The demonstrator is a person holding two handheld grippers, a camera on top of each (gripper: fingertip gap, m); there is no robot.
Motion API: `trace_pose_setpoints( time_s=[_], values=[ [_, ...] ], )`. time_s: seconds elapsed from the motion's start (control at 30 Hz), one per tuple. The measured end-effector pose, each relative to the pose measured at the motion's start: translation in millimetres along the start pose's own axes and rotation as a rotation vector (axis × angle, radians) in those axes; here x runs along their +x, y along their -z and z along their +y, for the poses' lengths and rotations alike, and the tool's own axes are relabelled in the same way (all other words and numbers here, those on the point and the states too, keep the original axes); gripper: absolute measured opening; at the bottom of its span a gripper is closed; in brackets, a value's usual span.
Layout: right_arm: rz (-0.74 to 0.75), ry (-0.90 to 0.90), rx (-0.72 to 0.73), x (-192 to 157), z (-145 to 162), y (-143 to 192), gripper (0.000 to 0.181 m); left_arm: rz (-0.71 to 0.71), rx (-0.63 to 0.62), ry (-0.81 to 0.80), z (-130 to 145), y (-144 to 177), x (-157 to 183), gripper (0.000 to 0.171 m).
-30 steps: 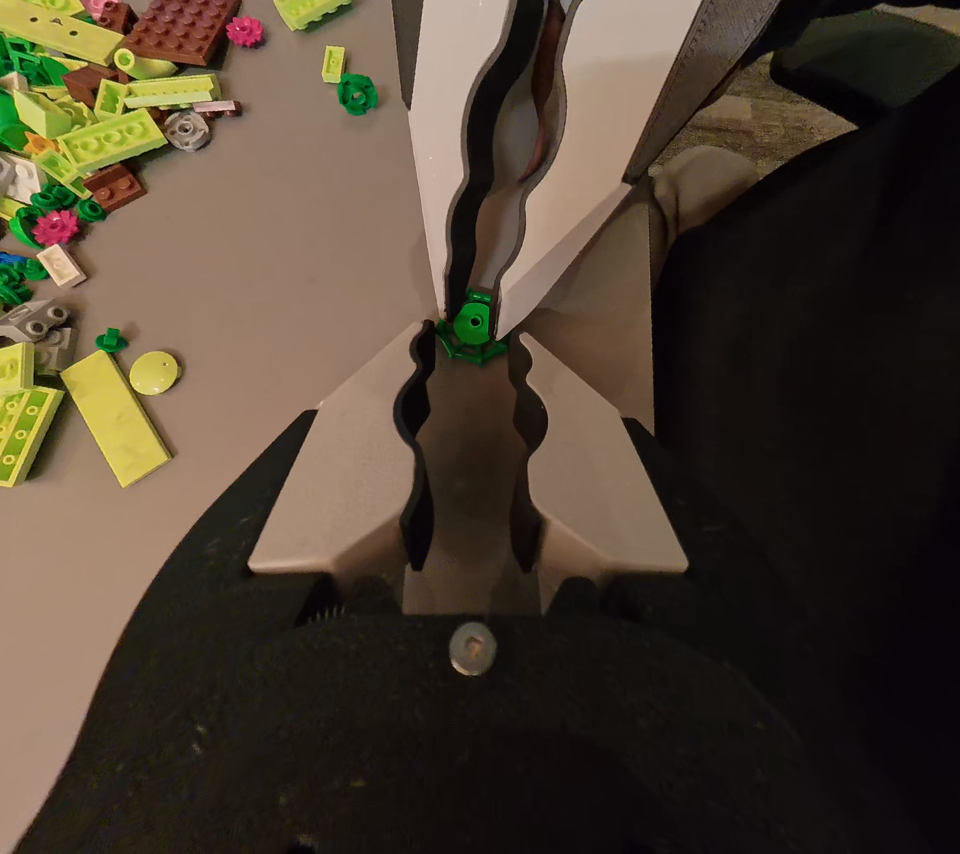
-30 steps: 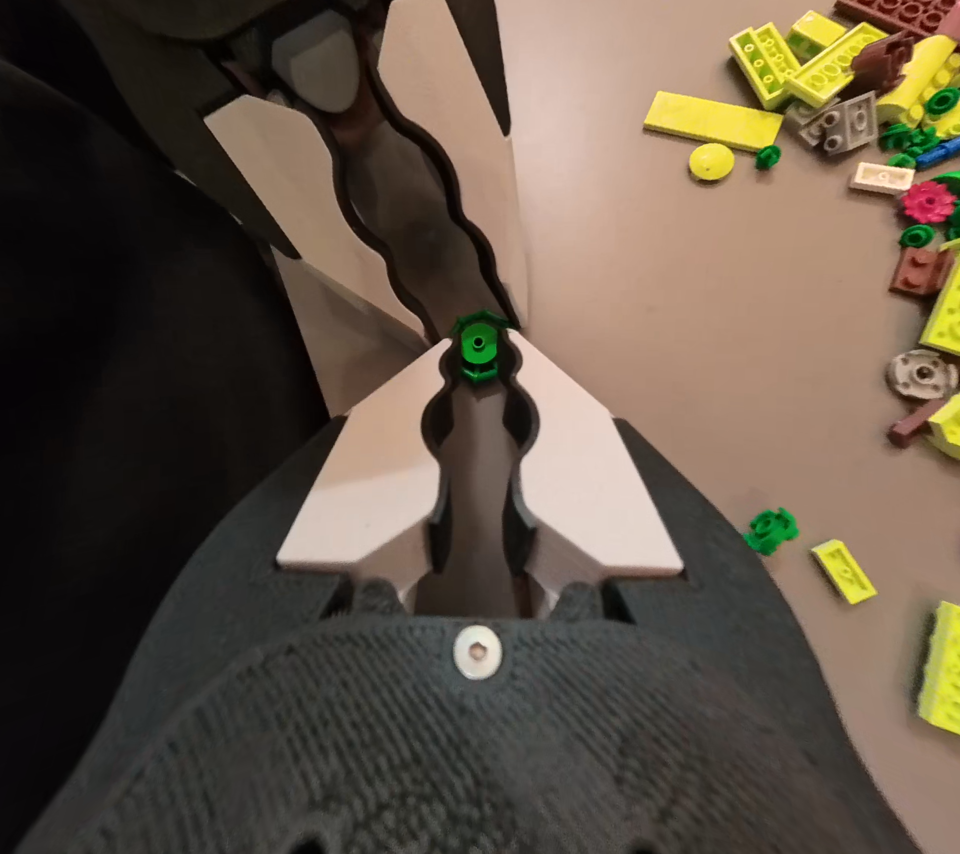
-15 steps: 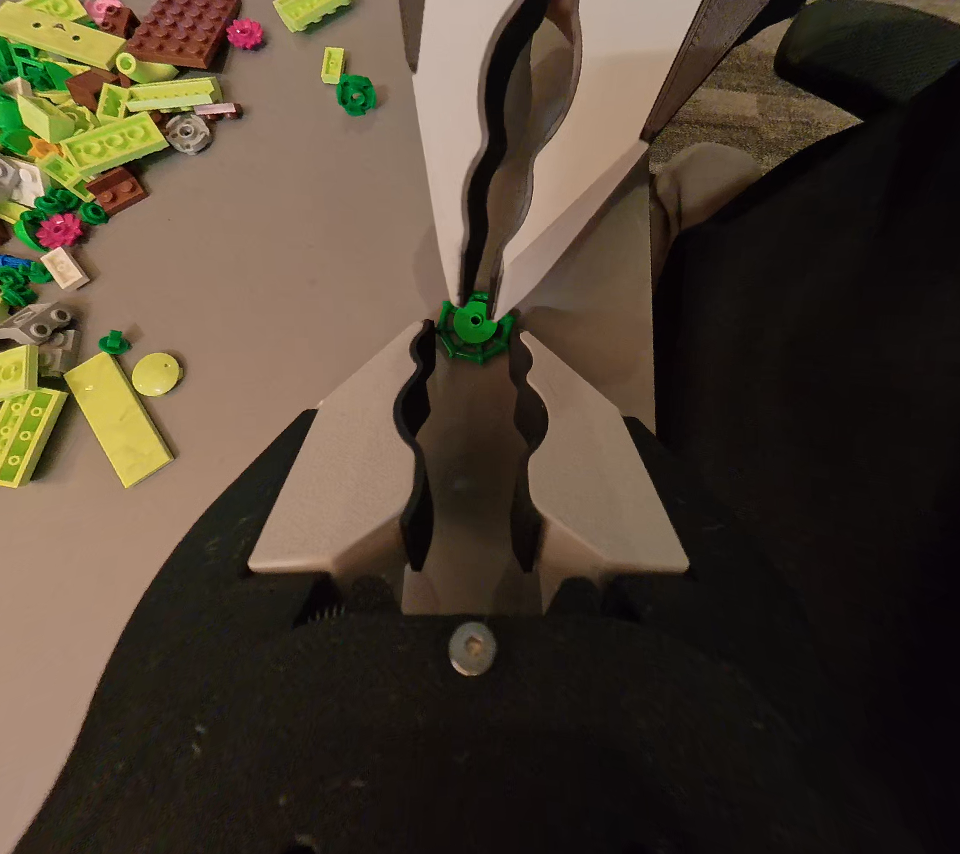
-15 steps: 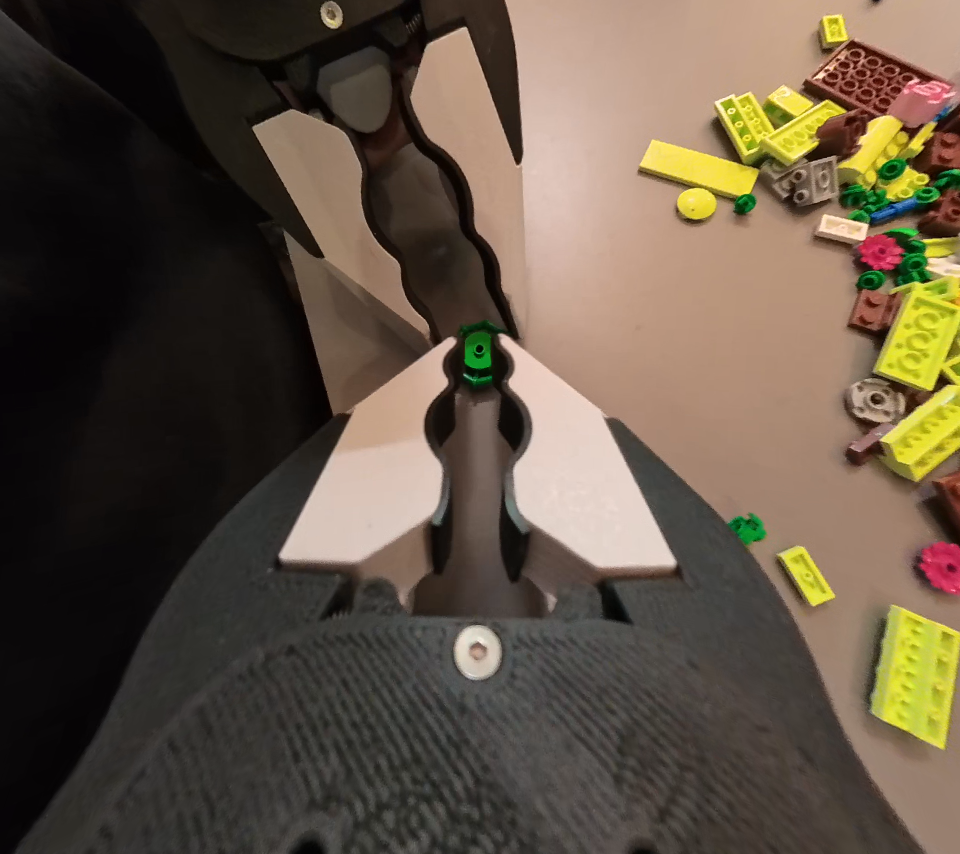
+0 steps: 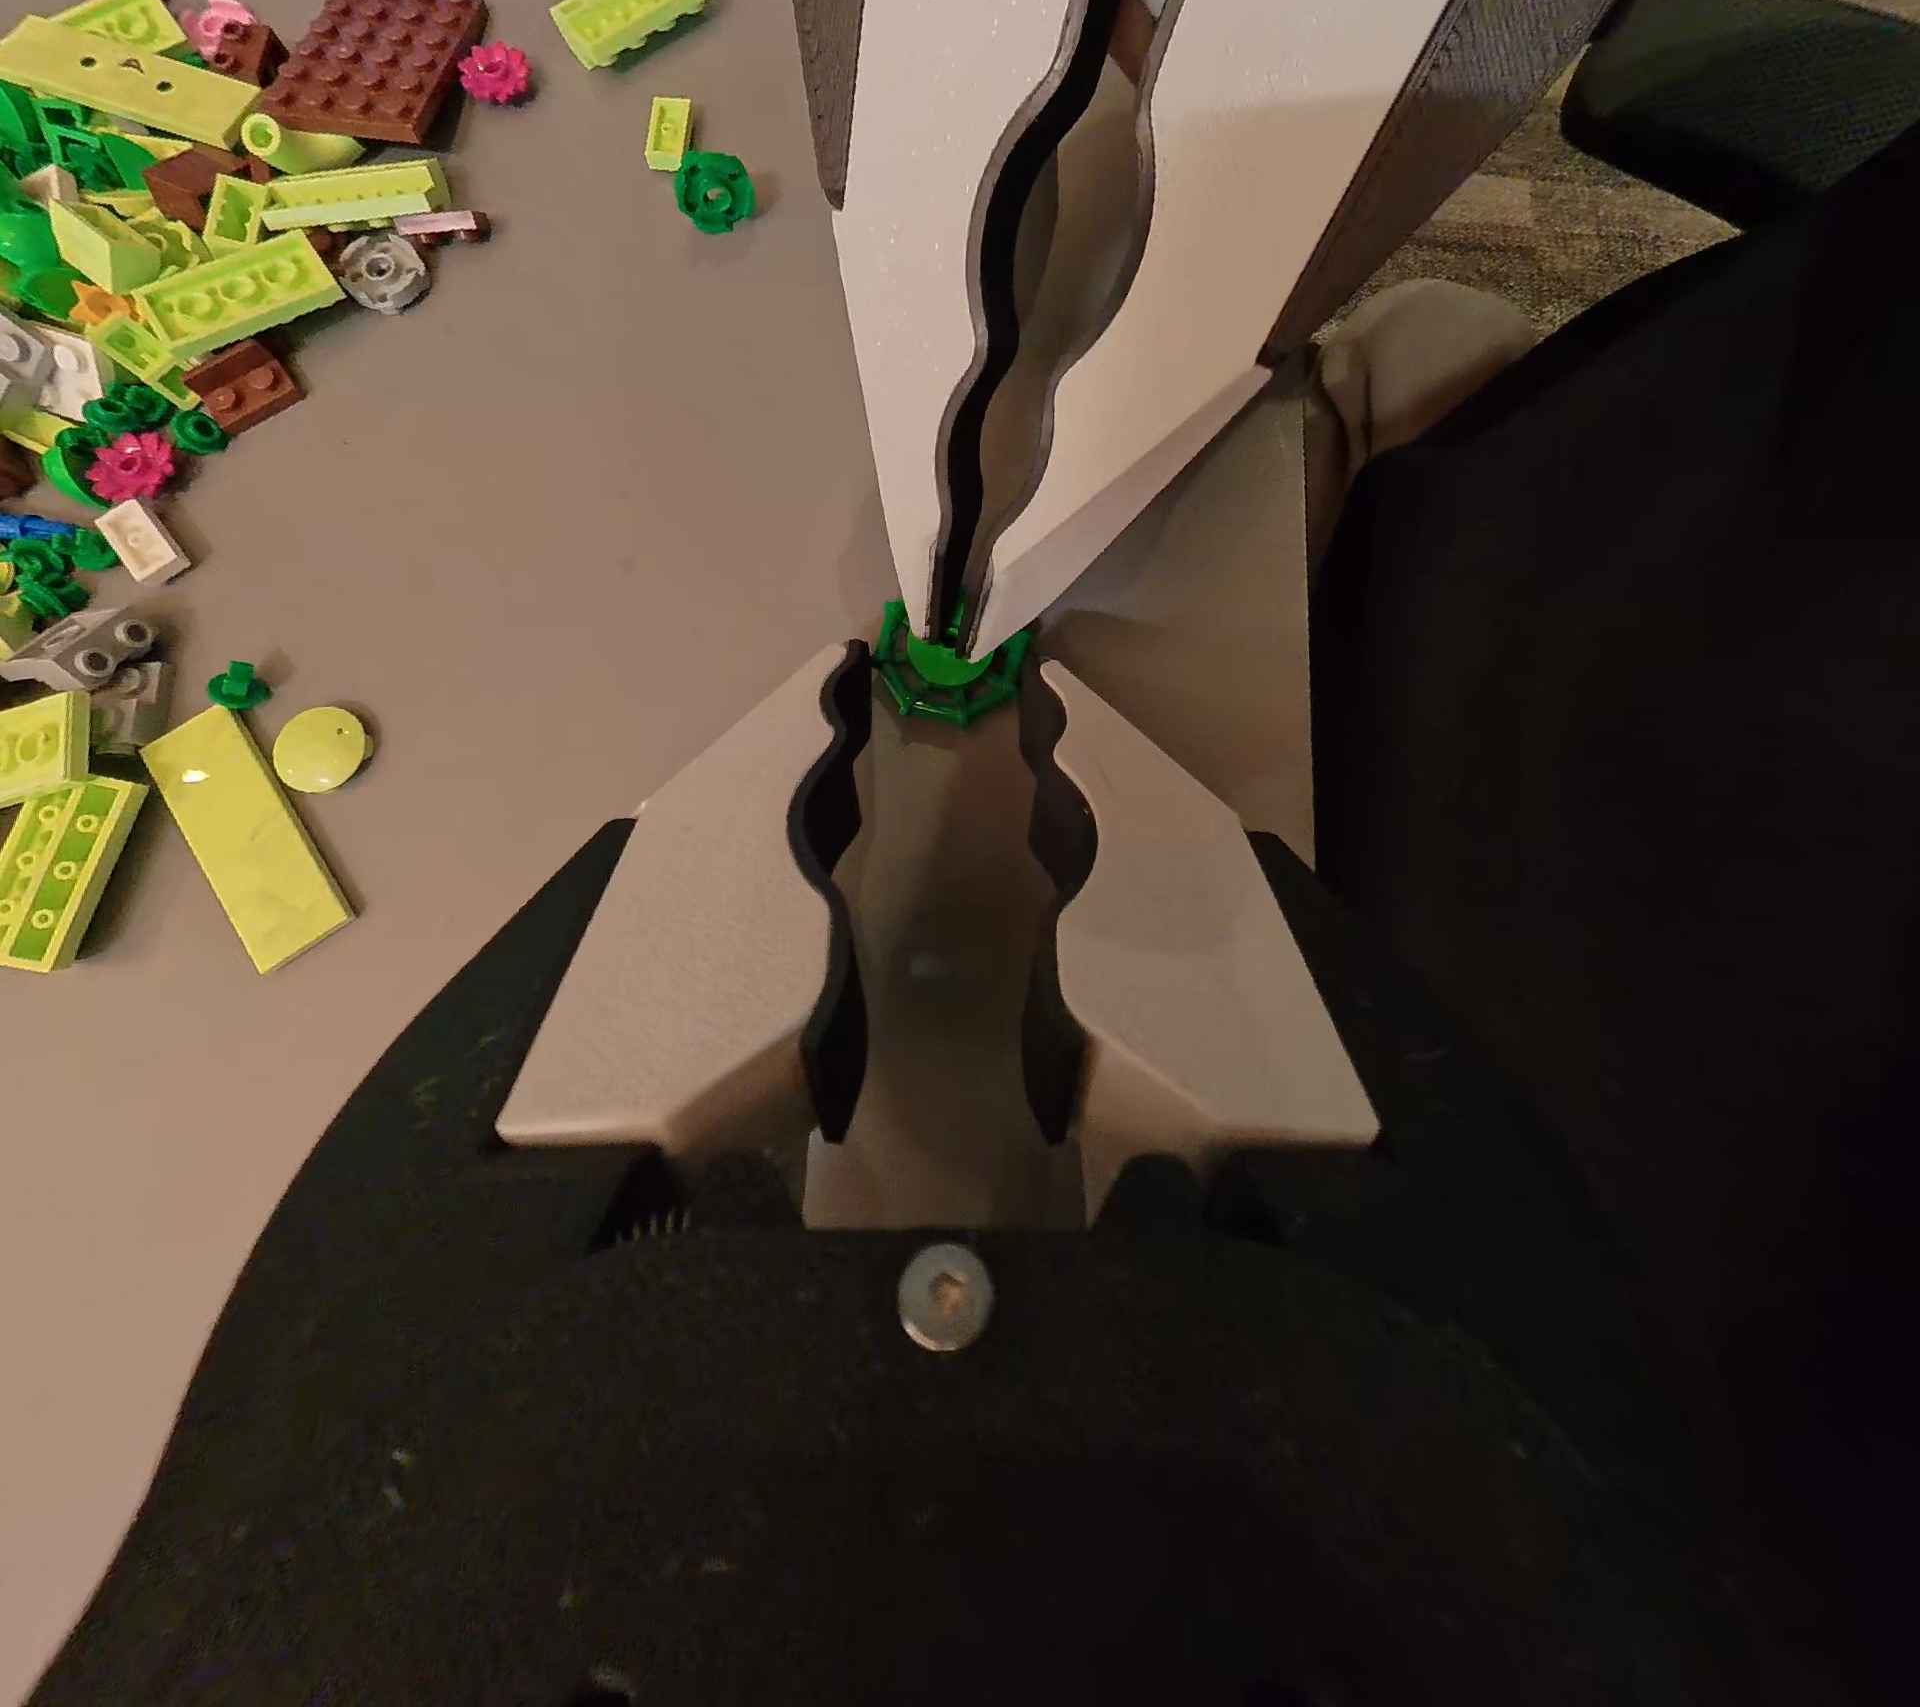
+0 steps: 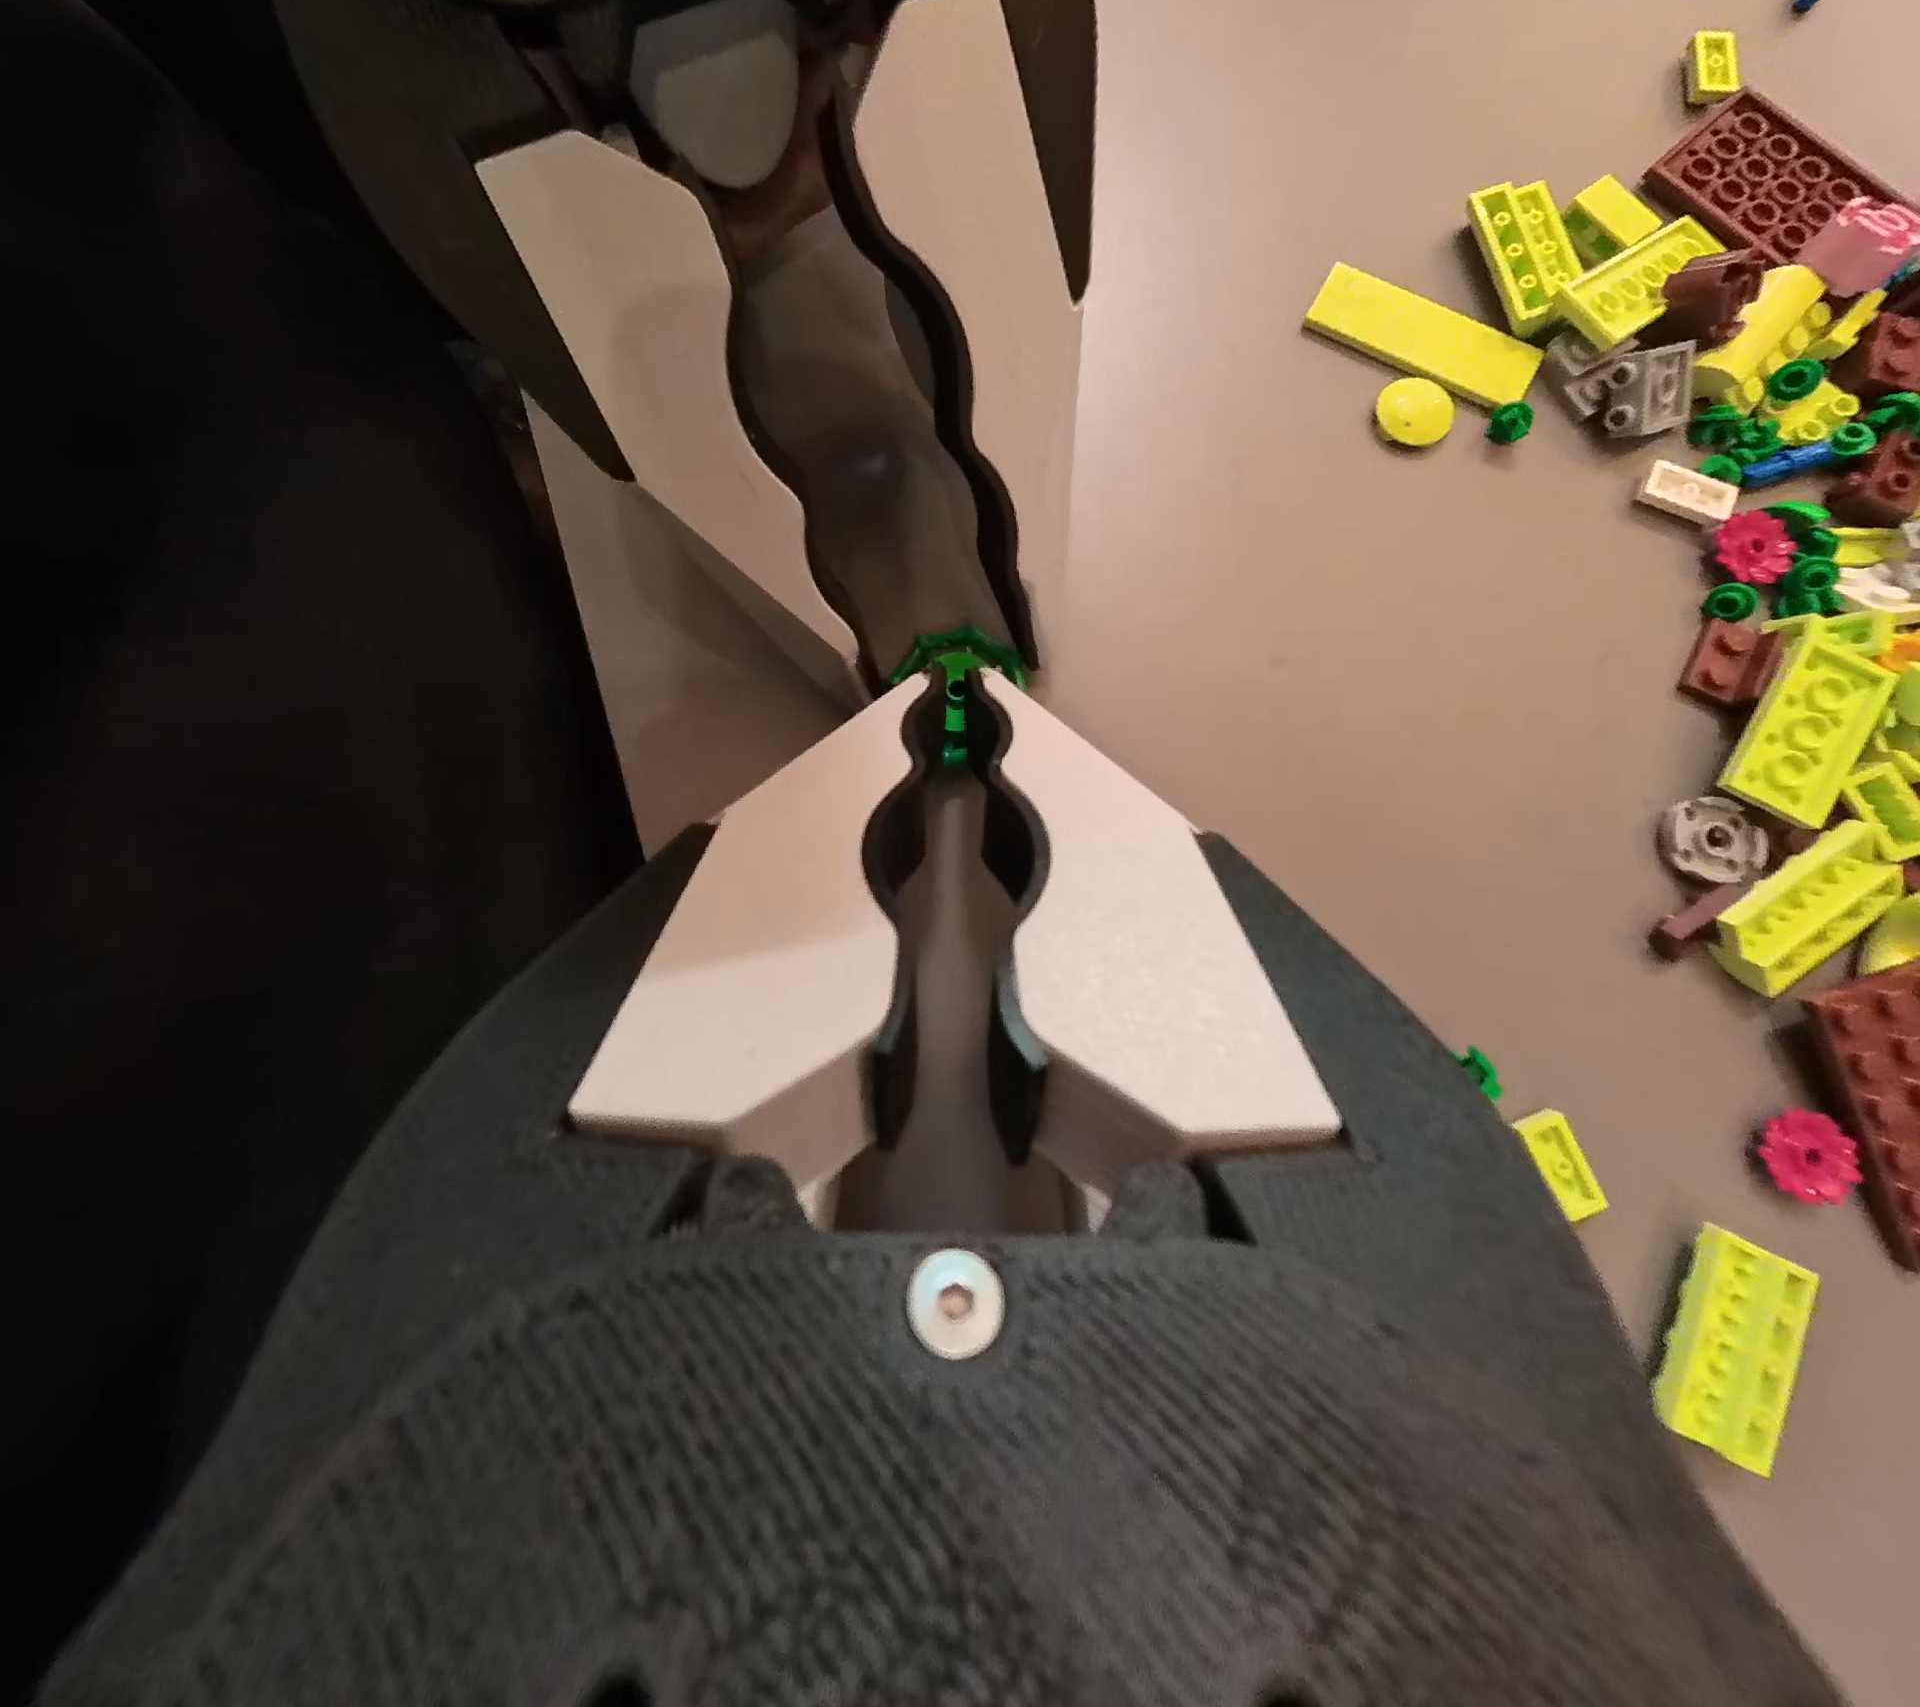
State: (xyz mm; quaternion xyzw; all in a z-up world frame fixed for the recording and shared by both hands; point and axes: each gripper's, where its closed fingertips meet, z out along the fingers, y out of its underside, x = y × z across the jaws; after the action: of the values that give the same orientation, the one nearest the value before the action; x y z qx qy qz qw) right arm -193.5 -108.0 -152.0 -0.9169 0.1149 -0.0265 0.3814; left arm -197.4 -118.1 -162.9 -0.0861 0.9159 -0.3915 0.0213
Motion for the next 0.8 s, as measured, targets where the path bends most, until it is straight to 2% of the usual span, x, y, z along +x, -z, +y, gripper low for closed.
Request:
trace_pose_setpoints(
  time_s=[0.8],
  values=[
    [0.004,-0.035,0.051,3.1,-1.5,-0.6,0.003,-0.027,0.004,0.021,-0.2,0.5,-5.1,0.027]
  ],
)
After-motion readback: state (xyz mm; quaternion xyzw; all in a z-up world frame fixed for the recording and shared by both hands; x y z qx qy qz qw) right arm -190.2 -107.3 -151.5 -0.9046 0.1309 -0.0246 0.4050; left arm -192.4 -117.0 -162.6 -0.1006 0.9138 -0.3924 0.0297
